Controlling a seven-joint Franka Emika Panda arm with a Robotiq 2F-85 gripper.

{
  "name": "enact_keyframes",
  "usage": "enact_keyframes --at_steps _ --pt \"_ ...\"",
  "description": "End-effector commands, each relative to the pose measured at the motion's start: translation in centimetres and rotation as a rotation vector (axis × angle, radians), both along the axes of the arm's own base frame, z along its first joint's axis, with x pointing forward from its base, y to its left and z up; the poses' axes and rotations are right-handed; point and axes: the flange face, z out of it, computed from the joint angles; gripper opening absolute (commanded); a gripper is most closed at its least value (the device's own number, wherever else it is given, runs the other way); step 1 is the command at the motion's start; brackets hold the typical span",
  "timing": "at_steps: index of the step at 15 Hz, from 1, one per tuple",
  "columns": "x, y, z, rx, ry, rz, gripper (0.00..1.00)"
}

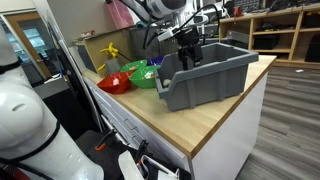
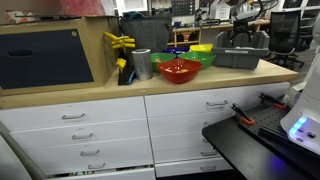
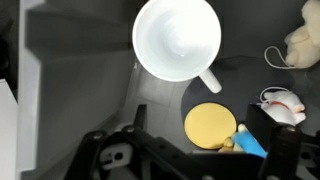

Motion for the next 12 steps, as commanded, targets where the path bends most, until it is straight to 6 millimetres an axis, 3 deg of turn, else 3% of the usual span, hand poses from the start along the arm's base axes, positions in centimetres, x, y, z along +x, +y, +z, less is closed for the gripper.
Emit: enact_keyframes --at_steps 1,10,11,12 --pt "1.8 -1.2 -0.6 -0.012 -0.024 0.066 1.0" --pt "5.9 -2.8 -4.7 -0.07 -0.102 0.083 1.0" --pt "6.3 -2.9 -4.9 -0.077 -0.109 0.083 0.75" --pt "6.6 -3.1 -5.0 -0.08 -0.113 0.089 0.74"
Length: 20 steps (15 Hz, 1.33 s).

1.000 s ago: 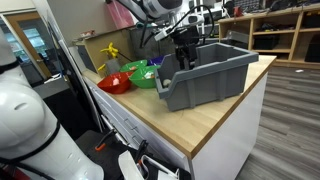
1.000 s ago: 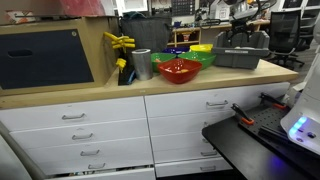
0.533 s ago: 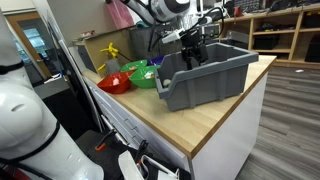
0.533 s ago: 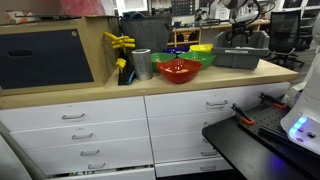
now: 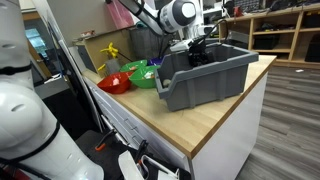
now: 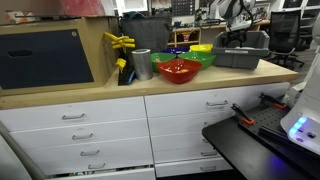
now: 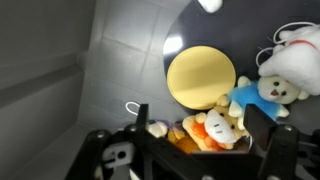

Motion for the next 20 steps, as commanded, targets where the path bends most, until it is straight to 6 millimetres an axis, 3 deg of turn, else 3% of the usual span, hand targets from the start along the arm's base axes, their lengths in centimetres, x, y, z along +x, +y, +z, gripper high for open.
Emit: enact_keyframes --at_steps 1,8,10,13,20 --pt "1.6 -1.1 -0.2 -0.018 -0.025 0.021 0.65" --pt "2.1 -1.1 0.4 -0.02 -0.037 0.056 0.12" --pt "1.9 -0.7 0.7 -0.014 -0.037 0.072 0.01" --pt "1.8 0.1 1.6 -0.013 -0.029 0.102 0.0" --pt "1.8 2.6 6.0 -0.021 0.003 0.106 0.0"
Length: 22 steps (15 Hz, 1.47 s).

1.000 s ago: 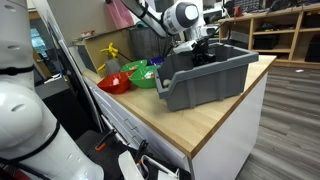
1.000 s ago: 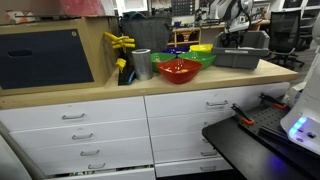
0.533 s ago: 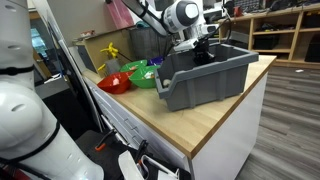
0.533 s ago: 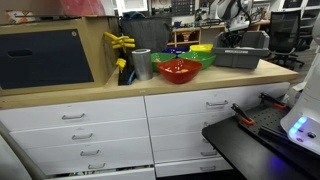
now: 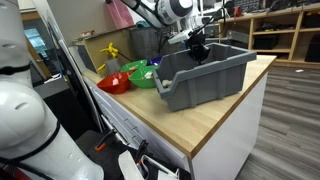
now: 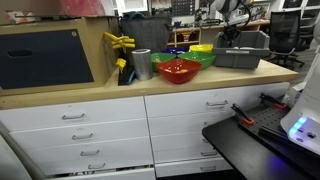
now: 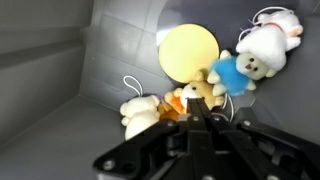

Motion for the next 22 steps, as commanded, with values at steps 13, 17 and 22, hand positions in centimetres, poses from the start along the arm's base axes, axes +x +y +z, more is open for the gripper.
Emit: enact_keyframes --at_steps 13,17,22 --pt "-0.7 -5.4 -4.2 -0.073 0.047 -0.026 0.93" --pt "-0.2 -5.1 -6.7 -0.038 0.046 -0.047 0.71" --pt "0.3 -5.2 -6.6 -0.043 0.047 -0.048 0.45"
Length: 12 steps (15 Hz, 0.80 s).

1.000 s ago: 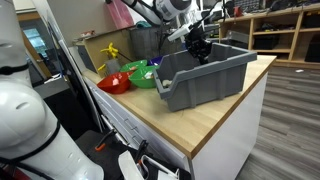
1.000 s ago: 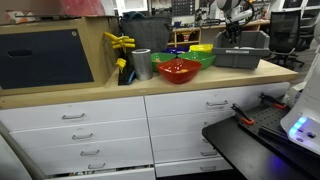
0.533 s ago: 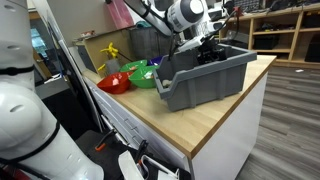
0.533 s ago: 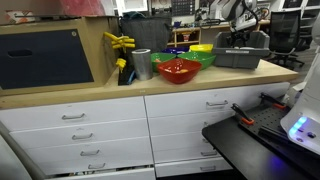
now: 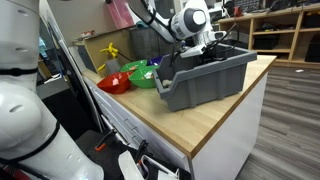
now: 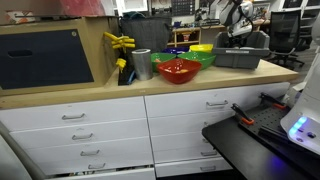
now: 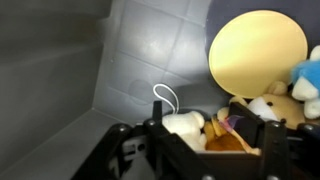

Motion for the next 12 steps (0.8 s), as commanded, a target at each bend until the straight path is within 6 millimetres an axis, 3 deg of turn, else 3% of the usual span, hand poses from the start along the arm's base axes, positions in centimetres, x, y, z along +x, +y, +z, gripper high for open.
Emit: enact_keyframes --at_steps 1,6,12 --pt "0.8 -0.1 0.4 0.001 -0.011 -0.006 0.38" --pt "1.0 0.6 1.6 0.001 -0.008 -0.002 0.02" --pt "1.4 3.0 4.7 0.008 0.021 0.01 0.0"
